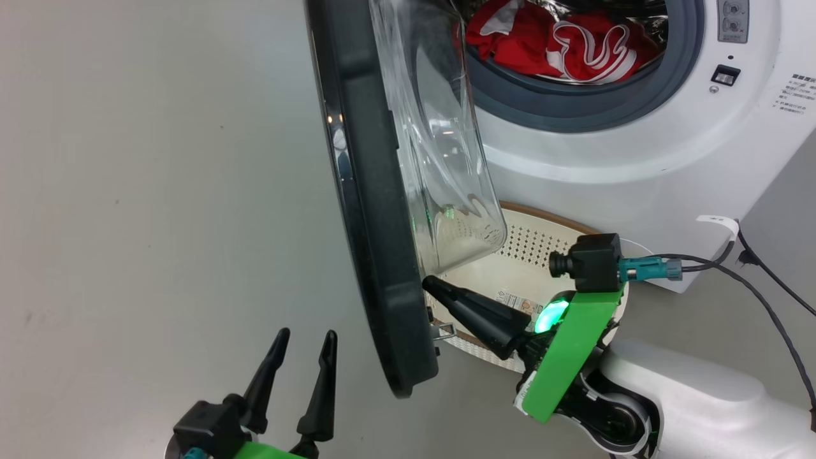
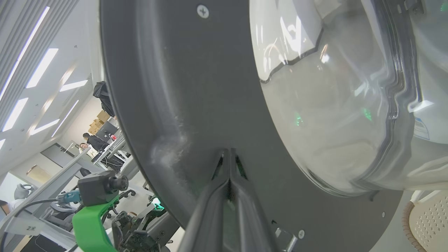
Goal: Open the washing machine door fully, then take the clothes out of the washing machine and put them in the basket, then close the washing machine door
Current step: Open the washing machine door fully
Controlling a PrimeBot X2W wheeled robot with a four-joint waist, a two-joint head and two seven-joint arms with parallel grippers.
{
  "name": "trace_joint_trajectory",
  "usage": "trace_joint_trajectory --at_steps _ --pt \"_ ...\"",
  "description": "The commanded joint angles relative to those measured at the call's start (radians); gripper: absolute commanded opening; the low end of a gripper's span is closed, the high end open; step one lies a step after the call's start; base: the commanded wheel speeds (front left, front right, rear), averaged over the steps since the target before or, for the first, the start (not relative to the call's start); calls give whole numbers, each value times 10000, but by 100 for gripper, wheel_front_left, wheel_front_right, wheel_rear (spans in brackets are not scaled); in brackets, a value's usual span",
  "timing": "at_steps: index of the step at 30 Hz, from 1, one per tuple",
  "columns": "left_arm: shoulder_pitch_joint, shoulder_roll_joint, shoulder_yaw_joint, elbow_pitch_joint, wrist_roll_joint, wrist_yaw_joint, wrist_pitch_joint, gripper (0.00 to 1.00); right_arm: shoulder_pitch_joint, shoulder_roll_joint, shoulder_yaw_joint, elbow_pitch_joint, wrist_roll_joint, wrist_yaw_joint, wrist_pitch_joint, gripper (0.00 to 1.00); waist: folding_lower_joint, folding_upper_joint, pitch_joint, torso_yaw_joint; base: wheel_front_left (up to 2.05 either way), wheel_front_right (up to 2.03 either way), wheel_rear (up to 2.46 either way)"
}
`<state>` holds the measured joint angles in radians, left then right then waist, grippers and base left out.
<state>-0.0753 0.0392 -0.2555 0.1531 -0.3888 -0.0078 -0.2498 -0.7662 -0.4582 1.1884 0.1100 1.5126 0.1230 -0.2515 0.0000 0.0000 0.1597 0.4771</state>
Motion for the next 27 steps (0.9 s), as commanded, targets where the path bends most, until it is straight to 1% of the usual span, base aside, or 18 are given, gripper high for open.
trace_joint_trajectory --at_steps 1,5,18,27 --pt "40 110 368 -175 -17 104 -120 100 -86 264 85 -219 125 77 -79 0 0 0 -38 44 0 0 0" --pt "32 110 470 -177 -31 186 -120 100 -184 485 220 -178 159 77 -83 0 0 0 -89 132 0 0 0" --pt "101 110 754 -186 54 334 -120 100 -253 885 409 -17 223 77 -94 0 0 0 -257 311 0 0 0" --pt "150 110 853 -225 68 350 -120 100 -303 1106 402 101 196 77 -99 0 0 0 -300 317 0 0 0"
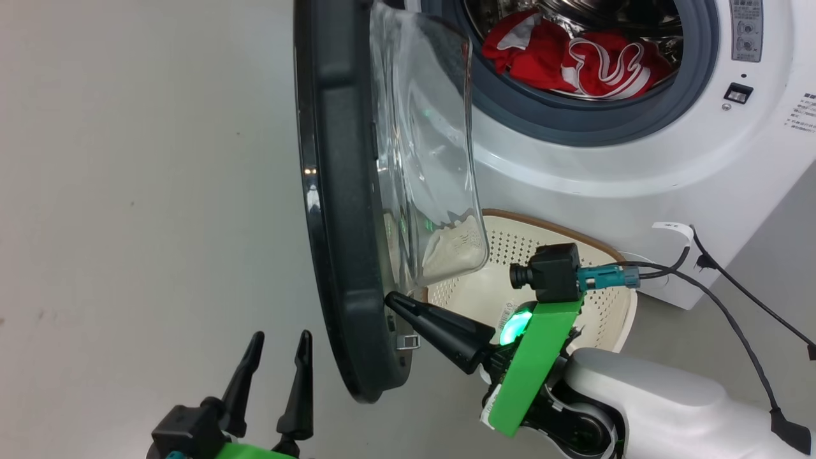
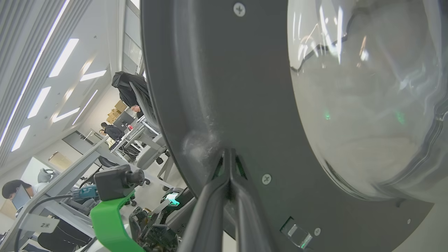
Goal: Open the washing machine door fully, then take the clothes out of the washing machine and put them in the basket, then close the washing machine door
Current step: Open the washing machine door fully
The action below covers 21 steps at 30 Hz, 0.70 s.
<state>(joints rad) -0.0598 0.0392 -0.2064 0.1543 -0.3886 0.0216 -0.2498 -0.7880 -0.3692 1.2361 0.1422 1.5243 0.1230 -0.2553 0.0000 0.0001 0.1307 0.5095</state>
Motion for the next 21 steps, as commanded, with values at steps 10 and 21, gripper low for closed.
trace_joint_trajectory --at_steps 10,21 --pt "-32 110 611 -72 174 -84 -120 100 625 -128 -720 222 -232 77 -63 37 0 -1 -113 -400 0 0 0" --pt "-79 110 1096 143 393 -330 -120 100 2119 -629 -1893 1144 -1283 77 -64 100 0 -1 -205 -947 0 0 0"
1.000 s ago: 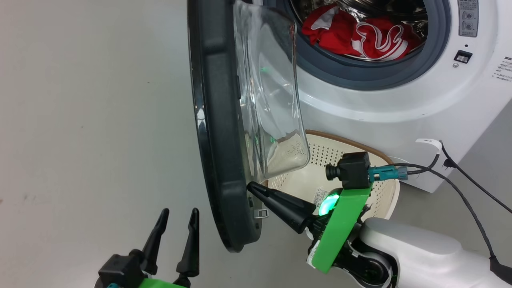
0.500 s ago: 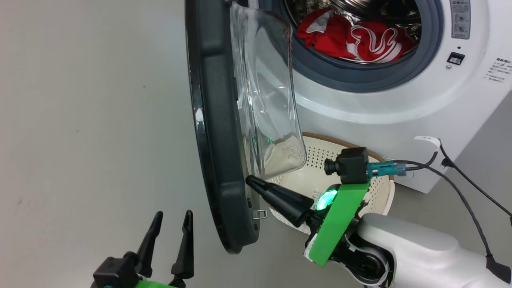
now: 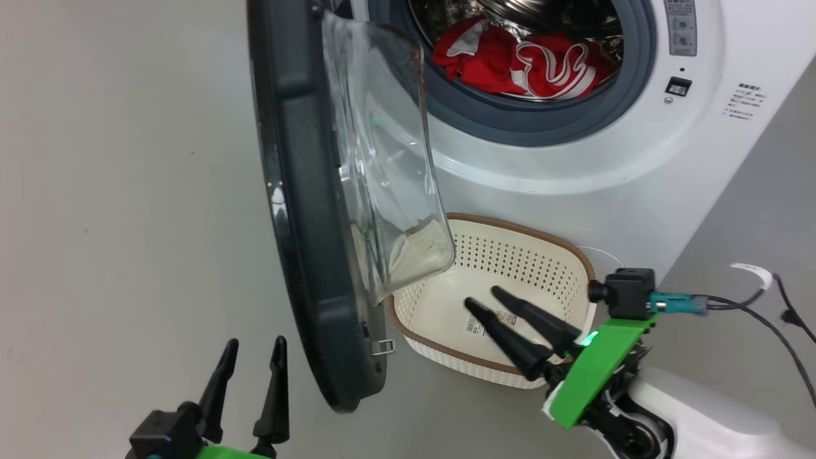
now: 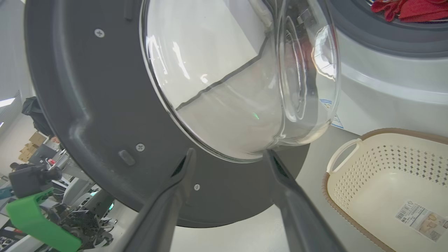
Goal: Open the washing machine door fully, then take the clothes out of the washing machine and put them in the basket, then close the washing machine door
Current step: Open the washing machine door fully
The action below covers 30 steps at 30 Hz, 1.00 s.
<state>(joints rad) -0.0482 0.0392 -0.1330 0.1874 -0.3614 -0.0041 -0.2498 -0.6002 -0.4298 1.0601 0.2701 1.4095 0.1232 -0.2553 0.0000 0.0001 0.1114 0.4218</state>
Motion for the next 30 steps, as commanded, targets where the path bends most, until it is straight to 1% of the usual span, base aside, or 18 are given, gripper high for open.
trace_joint_trajectory --at_steps 1,6,9,13,16,17,18,23,26,30 --pt "-190 110 402 -186 130 -84 -120 100 396 -26 -385 -10 -277 75 -64 100 0 -1 -7 -120 0 0 0" --pt "-174 110 532 -169 149 -114 -120 100 1208 15 -1577 538 -1431 75 -64 100 0 -1 22 -300 0 0 0" --pt "-148 110 598 -165 149 -114 -120 100 1710 34 -2163 769 -2325 75 -64 100 0 -1 28 -399 0 0 0" --pt "-114 110 688 -149 159 -132 -120 100 2433 214 -3123 965 -3241 75 -64 100 0 -1 23 -507 0 0 0" --pt "-103 110 728 -159 178 -129 -120 100 2932 429 -4152 1054 -4007 75 -64 100 0 -1 31 -562 0 0 0" --pt "-101 110 737 -171 179 -121 -120 100 3074 493 -4438 1043 -4354 75 -64 100 0 -1 38 -574 0 0 0" --pt "-101 110 737 -171 179 -121 -120 100 3074 493 -4438 1043 -4354 75 -64 100 0 -1 38 -574 0 0 0" --pt "-88 110 759 -199 199 -84 -120 100 3767 929 -5896 799 -5973 75 -64 100 0 -1 43 -619 0 0 0" --pt "-103 110 792 -176 216 -102 -120 100 4113 1119 -6621 500 -7174 75 -64 100 0 -1 36 -623 0 0 0" --pt "-106 110 814 -181 231 -101 -120 100 4665 1551 -7601 183 -8173 75 -64 100 0 -1 22 -613 0 0 0"
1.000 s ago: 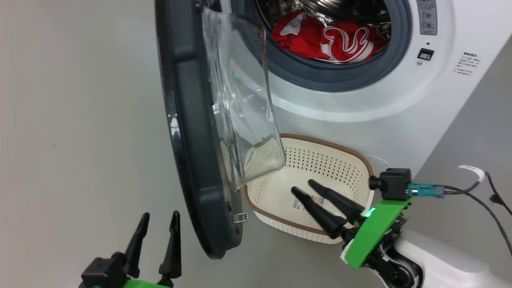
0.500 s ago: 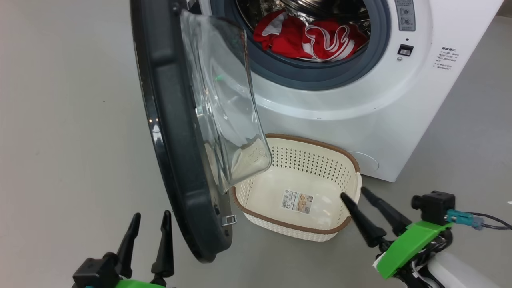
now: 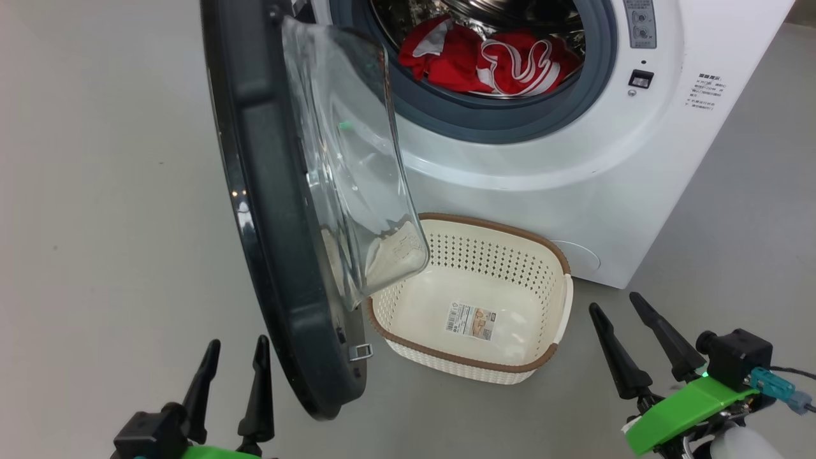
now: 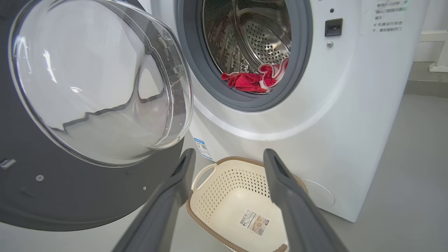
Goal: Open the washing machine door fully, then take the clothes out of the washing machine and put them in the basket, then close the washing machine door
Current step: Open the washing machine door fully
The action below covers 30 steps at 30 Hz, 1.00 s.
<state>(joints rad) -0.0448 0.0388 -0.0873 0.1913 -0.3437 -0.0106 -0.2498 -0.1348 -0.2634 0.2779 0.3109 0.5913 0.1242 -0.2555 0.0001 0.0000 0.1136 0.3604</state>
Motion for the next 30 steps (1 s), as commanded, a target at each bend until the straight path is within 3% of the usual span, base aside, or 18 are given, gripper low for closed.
trace_joint_trajectory --at_steps 1,12,26,27,28,29,30 --pt "-139 114 369 -222 56 -35 -120 100 124 -2 7 -264 -150 65 -62 100 0 0 -2 0 0 0 0" --pt "-164 114 448 -251 82 -60 -120 100 972 891 -2220 -1191 -1699 65 -62 100 0 0 -4 7 0 0 0" --pt "-129 114 421 -283 90 -59 -120 100 1559 1329 -2510 -1155 -2097 65 -63 100 0 0 -40 -26 0 0 0" --pt "-128 114 425 -293 97 -71 -120 95 1564 1337 -2514 -1156 -2097 65 -63 100 0 0 -57 -30 0 0 0" --pt "-130 114 433 -317 98 -80 -120 66 1566 1343 -2513 -1166 -2104 65 -63 100 0 0 -58 -36 0 0 0" --pt "-131 114 433 -333 84 -91 -120 11 1569 1347 -2513 -1171 -2105 65 -63 100 0 0 -66 -34 0 0 0" --pt "-135 114 436 -354 73 -104 -120 0 1570 1351 -2509 -1176 -2101 65 -63 100 0 0 -72 -32 0 0 0"
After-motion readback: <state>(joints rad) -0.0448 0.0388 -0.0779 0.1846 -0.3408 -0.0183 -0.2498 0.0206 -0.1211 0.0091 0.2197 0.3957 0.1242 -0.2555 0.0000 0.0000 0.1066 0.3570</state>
